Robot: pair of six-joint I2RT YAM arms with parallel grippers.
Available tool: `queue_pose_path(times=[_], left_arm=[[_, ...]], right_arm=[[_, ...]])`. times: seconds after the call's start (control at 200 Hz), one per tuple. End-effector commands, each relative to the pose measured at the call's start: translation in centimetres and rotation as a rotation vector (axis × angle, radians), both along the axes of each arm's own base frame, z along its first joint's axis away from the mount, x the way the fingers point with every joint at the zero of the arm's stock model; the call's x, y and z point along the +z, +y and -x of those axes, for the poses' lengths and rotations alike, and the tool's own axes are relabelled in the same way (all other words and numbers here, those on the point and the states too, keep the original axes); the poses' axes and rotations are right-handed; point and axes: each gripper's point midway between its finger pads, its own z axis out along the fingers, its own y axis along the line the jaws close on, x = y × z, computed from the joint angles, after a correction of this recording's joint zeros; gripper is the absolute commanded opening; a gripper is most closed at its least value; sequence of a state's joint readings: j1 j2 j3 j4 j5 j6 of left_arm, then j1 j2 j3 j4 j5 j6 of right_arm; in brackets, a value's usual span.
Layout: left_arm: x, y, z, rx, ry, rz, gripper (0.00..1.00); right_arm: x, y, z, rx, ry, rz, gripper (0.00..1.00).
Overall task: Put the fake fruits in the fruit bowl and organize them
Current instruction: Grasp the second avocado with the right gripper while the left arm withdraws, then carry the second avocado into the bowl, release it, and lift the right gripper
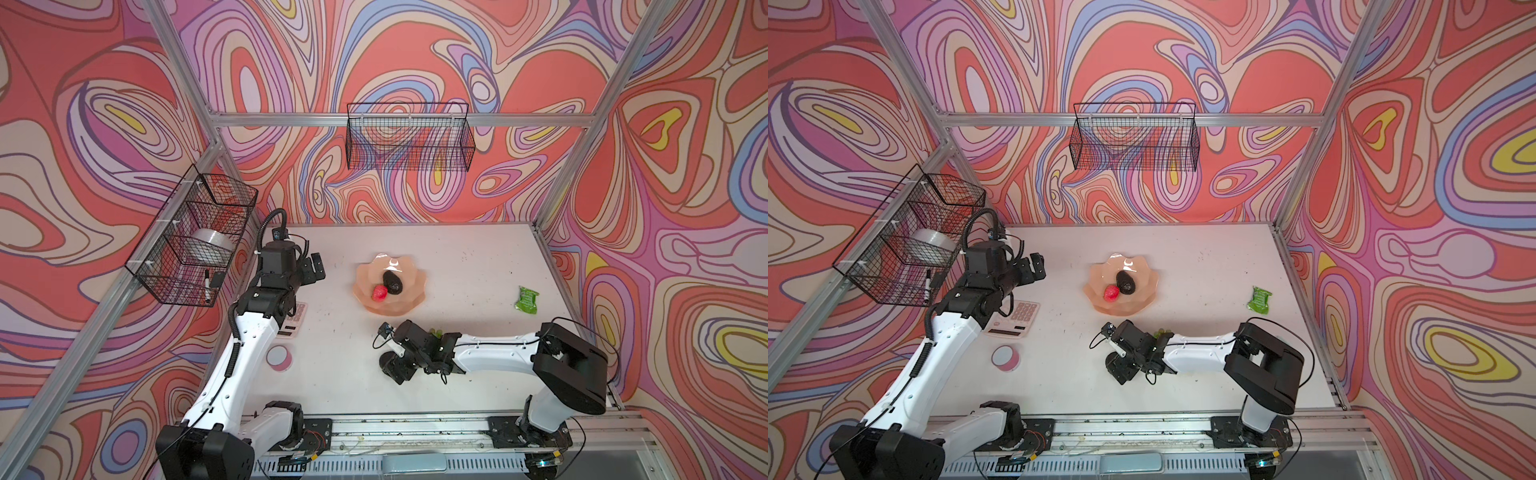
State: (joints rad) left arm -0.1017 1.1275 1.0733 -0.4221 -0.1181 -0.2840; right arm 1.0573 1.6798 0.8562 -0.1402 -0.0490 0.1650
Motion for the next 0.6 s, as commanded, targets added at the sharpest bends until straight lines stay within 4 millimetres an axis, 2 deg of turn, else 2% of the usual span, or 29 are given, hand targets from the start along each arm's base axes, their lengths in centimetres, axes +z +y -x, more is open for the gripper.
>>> queue_pose_path(times=[0.0,0.115,0.24,0.436,0.596], left_arm=[[0.6,0.2,0.1,0.004,-0.013,0.008,1.00],[0.6,0.3,0.2,0.008,-0.013,0.006,1.00],[0.5,0.4,0.2,0.013,-0.010,0.004,1.00],[0.3,0.8,0.3,0.025,-0.003,0.000,1.00],[0.4,1.0,0.5,0.033,-0.001,-0.006,1.00]], right_arm=[[0.5,1.1,-0.6,-0.013,-0.017,-0.021,0.85],[0.6,1.1,-0.8,-0.019,-0.019,-0.019,0.76],[1.7,0.6,-1.3,-0.064,-0.040,-0.021,0.59],[7.3,-0.5,-4.4,-0.177,-0.104,-0.081,0.54],[12.6,-1.7,-8.3,-0.247,-0.182,-0.154,0.54]])
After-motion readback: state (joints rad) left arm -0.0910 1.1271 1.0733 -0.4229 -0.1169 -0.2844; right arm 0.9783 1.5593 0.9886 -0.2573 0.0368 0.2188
